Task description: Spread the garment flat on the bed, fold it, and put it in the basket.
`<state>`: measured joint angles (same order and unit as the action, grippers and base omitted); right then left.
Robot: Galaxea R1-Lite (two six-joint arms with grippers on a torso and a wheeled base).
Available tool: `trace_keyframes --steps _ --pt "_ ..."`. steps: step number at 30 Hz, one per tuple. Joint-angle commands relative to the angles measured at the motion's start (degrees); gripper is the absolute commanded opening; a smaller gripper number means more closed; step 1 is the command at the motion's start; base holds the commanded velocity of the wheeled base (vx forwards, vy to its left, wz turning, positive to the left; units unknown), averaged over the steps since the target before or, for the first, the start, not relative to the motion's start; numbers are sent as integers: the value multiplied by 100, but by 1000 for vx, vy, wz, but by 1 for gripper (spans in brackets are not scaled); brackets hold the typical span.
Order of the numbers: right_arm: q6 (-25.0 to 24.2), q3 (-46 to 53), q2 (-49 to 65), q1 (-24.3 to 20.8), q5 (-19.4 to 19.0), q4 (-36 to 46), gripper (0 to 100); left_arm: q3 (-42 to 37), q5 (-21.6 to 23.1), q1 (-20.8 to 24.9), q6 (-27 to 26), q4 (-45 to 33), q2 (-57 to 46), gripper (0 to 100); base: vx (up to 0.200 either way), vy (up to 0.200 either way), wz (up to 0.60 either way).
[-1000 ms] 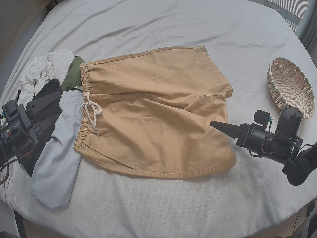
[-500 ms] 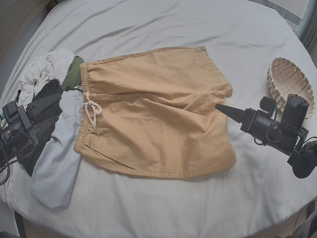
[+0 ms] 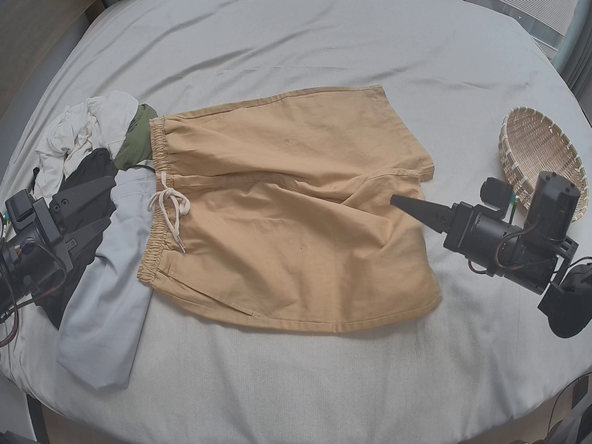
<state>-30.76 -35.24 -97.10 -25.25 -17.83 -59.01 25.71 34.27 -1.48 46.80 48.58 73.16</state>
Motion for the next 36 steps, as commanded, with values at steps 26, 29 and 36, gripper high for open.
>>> trace_keyframes --steps 26,29,36 --pt "421 940 842 257 430 -207 100 -576 -17 -19 -619 -59 357 100 0 0 0" --pt "421 1204 1035 503 465 -216 100 -796 -34 -28 -953 -59 656 100 0 0 0" --pt "413 1503 1237 749 456 -277 100 -883 -8 33 -989 -129 823 100 0 0 0"
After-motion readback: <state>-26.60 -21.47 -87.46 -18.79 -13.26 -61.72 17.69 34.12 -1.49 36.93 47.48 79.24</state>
